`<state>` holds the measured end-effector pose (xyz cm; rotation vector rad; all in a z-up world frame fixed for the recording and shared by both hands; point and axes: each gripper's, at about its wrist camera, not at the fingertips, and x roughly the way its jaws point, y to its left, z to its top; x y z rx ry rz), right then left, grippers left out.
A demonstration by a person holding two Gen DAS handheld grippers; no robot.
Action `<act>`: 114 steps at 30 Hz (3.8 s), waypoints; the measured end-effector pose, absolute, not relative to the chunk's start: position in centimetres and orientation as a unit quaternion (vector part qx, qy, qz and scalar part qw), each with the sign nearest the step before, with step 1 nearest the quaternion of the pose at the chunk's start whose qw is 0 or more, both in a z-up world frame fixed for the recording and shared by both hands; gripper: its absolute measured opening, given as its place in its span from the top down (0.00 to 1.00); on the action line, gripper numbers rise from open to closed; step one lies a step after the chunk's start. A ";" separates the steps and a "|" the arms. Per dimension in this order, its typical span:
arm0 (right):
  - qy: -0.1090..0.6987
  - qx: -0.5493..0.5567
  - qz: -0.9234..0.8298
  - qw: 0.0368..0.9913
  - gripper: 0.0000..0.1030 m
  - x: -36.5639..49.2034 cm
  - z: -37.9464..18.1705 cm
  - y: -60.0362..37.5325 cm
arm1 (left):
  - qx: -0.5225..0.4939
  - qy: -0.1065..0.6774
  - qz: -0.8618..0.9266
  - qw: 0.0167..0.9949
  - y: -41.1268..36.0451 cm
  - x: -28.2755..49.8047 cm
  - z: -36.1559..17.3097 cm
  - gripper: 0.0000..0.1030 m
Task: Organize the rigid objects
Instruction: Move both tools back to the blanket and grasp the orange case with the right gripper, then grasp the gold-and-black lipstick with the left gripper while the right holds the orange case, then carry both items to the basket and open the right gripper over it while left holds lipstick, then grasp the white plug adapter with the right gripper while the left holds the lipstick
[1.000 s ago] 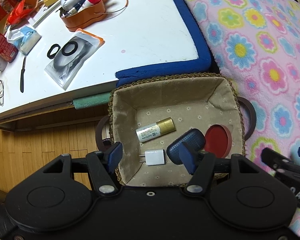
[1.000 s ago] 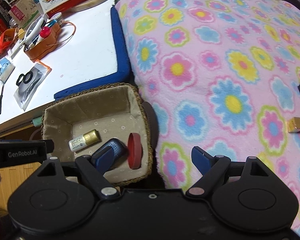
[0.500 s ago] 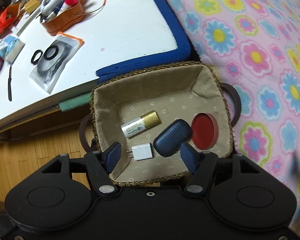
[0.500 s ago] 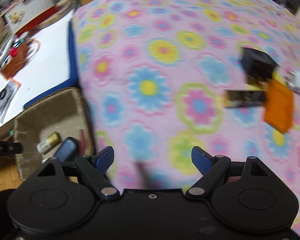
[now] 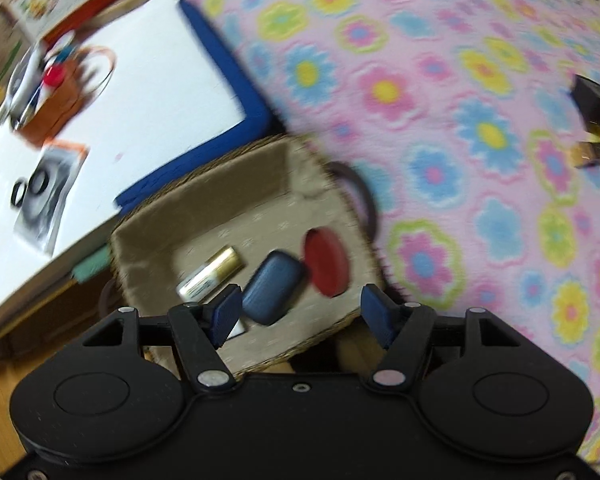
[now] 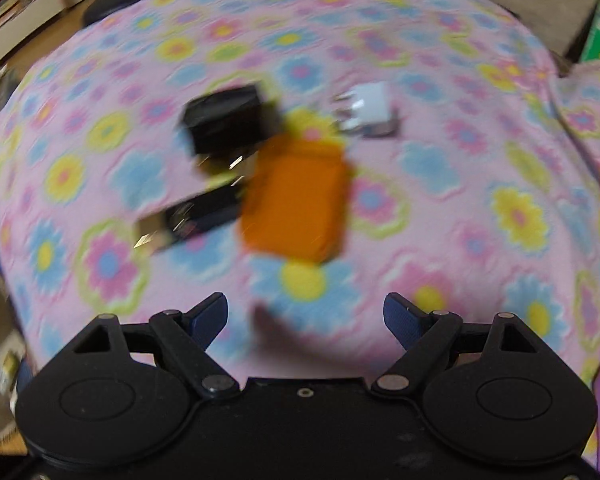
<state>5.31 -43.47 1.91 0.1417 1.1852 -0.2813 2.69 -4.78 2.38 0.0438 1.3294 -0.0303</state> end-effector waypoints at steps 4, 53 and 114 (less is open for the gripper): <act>0.543 0.081 -0.142 0.824 0.17 8.0 2.2 -44.3 | 0.045 0.603 -0.045 0.796 -8.6 3.1 3.7 0.39; 0.546 0.137 -0.146 0.813 0.15 0.8 -0.6 -52.9 | -0.055 0.627 -0.065 0.774 -32.0 13.8 -1.3 0.23; 0.582 -0.021 0.048 0.811 0.88 7.1 2.9 -24.8 | -0.050 0.610 0.120 0.782 -0.6 4.6 2.1 0.25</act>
